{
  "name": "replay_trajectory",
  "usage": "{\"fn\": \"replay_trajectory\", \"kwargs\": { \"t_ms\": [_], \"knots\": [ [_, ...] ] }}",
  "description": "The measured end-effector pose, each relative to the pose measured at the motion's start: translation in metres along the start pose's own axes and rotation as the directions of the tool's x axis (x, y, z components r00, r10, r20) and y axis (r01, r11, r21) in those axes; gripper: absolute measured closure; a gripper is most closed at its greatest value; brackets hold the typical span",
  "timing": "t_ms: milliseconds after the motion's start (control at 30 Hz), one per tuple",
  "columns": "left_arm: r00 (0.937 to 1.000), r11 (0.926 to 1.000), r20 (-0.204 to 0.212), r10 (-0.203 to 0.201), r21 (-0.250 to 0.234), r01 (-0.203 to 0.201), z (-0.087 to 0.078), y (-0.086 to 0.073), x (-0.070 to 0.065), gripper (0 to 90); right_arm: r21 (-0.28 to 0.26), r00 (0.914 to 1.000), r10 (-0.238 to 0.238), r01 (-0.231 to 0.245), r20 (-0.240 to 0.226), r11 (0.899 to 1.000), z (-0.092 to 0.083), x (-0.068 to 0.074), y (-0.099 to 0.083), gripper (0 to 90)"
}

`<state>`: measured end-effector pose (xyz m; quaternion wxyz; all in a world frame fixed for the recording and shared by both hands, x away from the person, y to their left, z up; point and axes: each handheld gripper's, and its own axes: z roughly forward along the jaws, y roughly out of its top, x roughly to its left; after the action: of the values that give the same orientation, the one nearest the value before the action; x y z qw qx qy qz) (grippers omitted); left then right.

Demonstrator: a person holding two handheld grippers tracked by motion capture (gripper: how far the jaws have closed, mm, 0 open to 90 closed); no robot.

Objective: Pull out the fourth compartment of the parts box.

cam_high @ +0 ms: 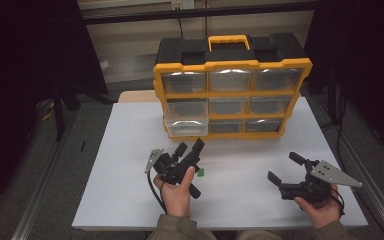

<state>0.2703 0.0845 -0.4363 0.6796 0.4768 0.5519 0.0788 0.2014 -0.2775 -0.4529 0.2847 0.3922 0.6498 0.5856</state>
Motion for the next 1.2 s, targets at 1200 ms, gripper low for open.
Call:
{"fn": "replay_trajectory", "kwargs": {
  "t_ms": [1200],
  "knots": [
    [0.9367, 0.8895, -0.017, 0.350, 0.320, -0.326, 0.001, 0.004, 0.015, 10.1, -0.002, 0.9998, -0.006, 0.006, 0.017, 1.000, -0.002, -0.002, 0.000, 0.8]
  ]
}}
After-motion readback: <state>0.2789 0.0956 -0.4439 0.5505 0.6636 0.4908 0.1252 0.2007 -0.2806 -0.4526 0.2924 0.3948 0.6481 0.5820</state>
